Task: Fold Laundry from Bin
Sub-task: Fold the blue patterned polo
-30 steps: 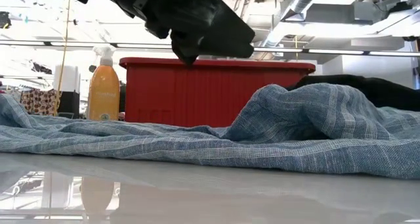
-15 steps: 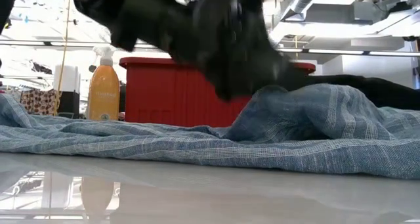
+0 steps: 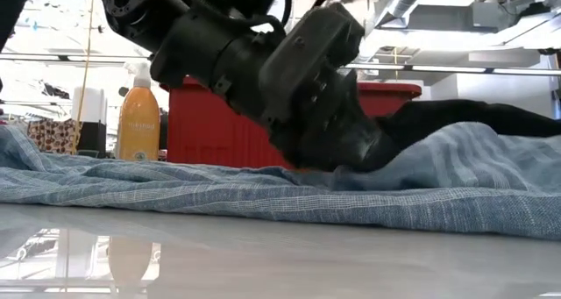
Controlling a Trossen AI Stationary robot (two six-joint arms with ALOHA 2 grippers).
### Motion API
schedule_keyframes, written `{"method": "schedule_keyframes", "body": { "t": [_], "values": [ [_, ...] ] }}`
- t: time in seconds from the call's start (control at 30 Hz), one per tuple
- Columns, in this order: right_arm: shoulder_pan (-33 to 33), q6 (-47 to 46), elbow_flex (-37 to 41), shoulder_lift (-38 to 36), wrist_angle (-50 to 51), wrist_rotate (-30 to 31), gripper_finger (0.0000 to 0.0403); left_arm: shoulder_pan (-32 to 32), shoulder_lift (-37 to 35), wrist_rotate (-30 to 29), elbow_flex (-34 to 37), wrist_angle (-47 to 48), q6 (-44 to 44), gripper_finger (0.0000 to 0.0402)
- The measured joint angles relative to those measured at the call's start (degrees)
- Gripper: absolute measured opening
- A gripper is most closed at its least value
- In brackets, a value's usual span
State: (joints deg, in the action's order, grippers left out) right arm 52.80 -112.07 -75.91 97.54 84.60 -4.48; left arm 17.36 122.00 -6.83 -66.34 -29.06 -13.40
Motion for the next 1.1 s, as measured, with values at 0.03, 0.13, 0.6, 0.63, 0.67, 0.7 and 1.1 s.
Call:
{"method": "schedule_keyframes", "body": {
  "t": [0.03,0.13,0.6,0.63,0.67,0.7,1.1],
  "values": [
    [-0.9,1.4,-2.4,0.0,1.5,0.9,0.0017,0.0,0.0,0.0,0.0,0.7,-0.1,0.0127],
    [-3.7,6.7,-9.2,0.0,4.4,3.8,0.0019,0.3,0.0,0.1,0.1,0.8,-0.8,0.0127],
    [-18.0,31.7,-24.3,0.1,0.7,16.3,0.0019,4.3,-14.0,-5.5,4.2,7.4,3.9,0.0110],
    [-18.8,33.5,-24.3,0.1,-0.2,16.3,0.0019,5.0,-17.0,-7.5,5.8,8.5,4.8,0.0106],
    [-19.6,35.0,-24.3,0.1,-1.1,16.3,0.0019,5.8,-19.9,-10.2,8.0,9.2,5.5,0.0101],
    [-20.4,36.6,-24.3,0.1,-2.1,16.3,0.0019,6.7,-22.8,-13.8,11.0,10.0,5.8,0.0097],
    [-28.9,52.1,-28.0,0.1,-8.8,16.3,0.0019,10.8,-34.1,-26.9,41.5,-14.8,-8.6,0.0046]
  ]
}}
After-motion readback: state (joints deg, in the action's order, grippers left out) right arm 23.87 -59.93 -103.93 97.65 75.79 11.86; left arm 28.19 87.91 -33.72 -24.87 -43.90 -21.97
